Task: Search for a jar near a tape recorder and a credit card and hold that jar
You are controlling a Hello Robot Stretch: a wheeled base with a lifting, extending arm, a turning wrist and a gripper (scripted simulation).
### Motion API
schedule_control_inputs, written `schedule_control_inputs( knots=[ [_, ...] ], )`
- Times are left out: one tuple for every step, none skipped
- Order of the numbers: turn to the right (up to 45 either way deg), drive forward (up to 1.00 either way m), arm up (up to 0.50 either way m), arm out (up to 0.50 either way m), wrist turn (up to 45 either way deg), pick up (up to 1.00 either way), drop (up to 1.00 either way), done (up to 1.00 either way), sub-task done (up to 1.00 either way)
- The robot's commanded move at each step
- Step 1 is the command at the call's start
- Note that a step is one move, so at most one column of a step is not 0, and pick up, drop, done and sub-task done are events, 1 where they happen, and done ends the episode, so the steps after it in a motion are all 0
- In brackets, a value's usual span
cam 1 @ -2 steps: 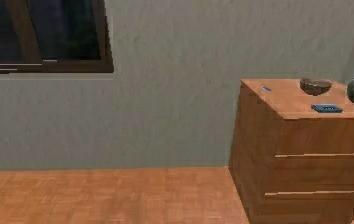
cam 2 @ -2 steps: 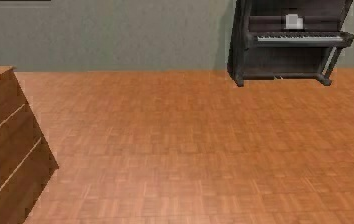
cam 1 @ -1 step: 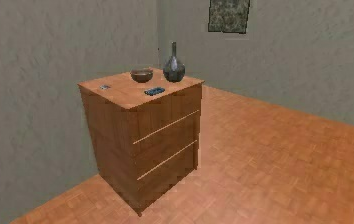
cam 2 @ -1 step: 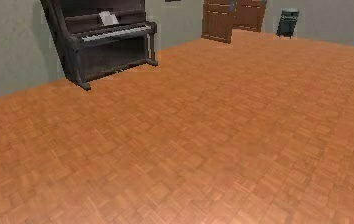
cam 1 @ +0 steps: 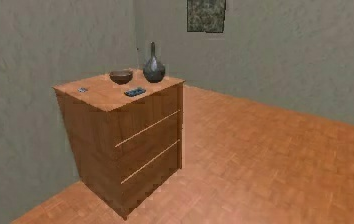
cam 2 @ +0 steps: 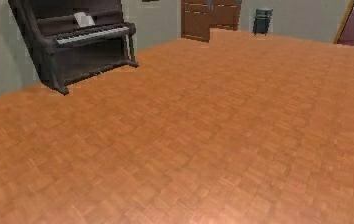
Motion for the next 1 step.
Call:
schedule_control_inputs(
  knots=[
    [0.0, 0.4, 0.0, 0.0, 0.0, 0.0, 0.0, 0.0, 0.0]
  ],
)
